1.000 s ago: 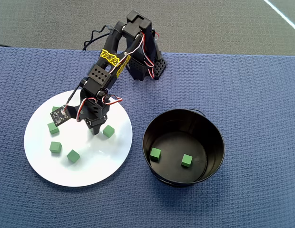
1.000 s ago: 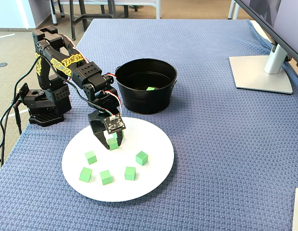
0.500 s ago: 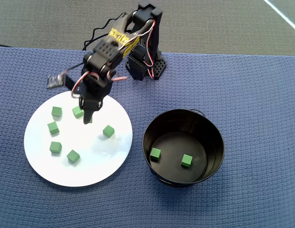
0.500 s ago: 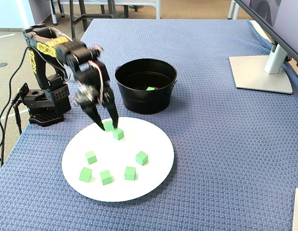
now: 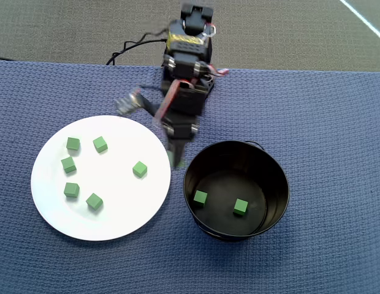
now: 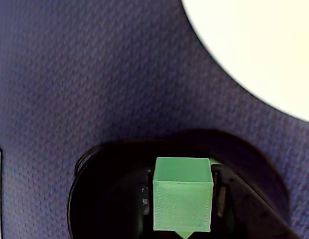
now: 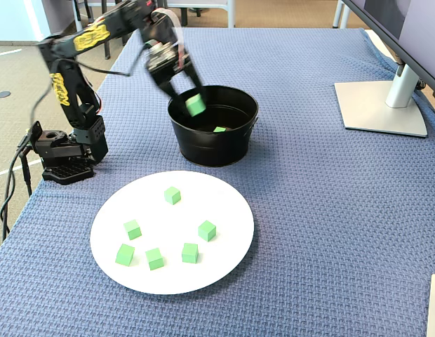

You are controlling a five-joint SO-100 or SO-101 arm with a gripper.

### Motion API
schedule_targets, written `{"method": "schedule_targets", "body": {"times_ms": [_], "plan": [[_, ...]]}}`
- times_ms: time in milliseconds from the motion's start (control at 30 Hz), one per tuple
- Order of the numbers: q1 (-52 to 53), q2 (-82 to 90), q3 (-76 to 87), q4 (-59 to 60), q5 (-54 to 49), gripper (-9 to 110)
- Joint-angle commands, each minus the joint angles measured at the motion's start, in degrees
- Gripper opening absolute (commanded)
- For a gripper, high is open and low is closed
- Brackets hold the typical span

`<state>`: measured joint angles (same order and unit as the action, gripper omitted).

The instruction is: Pick up the green cubes from the white plate and place them in the black recipient

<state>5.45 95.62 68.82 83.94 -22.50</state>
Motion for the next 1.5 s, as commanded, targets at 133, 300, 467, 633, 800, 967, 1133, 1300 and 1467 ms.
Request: {"method": "schedule_targets", "body": {"times_ms": [133, 300, 467, 633, 800, 967, 1133, 1300, 1467], "plan": [[-10.8, -13.1, -8.0, -1.8, 5.1, 0], [-15.1, -16.8, -3.3, -5.4, 6.0, 0], [-17.8, -15.8, -2.5, -4.1, 3.5, 21], [-18.5, -14.3, -4.0, -1.3, 2.8, 38], [-16.2, -12.0, -5.8, 1.0, 1.2, 35], [-9.0, -10.3, -17.8, 10.2, -6.1, 32], [0.4, -5.9, -18.6, 15.5, -18.0, 29], [13.4, 0.4, -2.0, 4.0, -32.0, 29], [21.5, 3.7, 16.6, -6.4, -50.7, 29]]}}
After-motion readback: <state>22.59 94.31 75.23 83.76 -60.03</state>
